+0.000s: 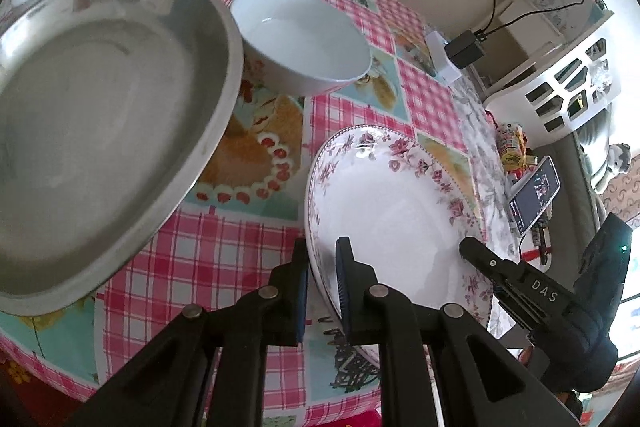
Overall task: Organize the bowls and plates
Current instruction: 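Lift and tilt the floral-rim plate up with both grippers, then carry the floral-rim plate with both grippers and lower it into the steel basin, then open both grippers and release the plate inside the basin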
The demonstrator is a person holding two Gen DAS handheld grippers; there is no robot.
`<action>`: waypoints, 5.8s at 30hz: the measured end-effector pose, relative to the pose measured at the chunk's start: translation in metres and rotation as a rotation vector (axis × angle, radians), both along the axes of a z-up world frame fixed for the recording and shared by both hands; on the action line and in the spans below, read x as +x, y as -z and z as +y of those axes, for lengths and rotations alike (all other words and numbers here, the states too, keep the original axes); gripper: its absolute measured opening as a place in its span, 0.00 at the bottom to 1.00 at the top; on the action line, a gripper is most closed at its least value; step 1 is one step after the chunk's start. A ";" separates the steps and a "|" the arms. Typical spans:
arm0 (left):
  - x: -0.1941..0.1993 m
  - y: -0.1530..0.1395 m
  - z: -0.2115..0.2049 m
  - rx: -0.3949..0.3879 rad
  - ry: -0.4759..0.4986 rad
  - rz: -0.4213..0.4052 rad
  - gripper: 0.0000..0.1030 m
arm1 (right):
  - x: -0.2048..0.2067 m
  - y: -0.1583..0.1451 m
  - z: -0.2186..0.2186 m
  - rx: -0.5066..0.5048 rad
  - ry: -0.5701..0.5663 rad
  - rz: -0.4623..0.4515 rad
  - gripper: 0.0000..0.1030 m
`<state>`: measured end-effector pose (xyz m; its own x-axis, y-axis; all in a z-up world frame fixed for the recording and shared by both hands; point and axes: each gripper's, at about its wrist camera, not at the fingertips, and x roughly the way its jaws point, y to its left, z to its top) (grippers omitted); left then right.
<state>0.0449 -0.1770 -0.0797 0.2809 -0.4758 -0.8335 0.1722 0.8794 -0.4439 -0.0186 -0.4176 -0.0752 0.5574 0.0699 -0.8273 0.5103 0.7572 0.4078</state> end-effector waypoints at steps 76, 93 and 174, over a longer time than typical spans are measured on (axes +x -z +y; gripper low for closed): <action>0.082 -0.024 0.225 -0.065 -0.280 0.021 0.14 | 0.115 -0.033 0.228 -0.089 -0.251 -0.093 0.13; 0.085 -0.011 0.217 -0.026 -0.291 0.057 0.14 | 0.120 -0.015 0.224 -0.065 -0.258 -0.051 0.13; 0.075 -0.056 0.197 0.326 -0.332 -0.208 0.92 | 0.104 -0.044 0.217 -0.280 -0.266 -0.090 0.73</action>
<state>0.1200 0.0204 -0.0241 0.5487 -0.0566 -0.8341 -0.0850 0.9888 -0.1230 0.0856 -0.2009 -0.0317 0.6213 0.0004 -0.7835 0.2532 0.9462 0.2013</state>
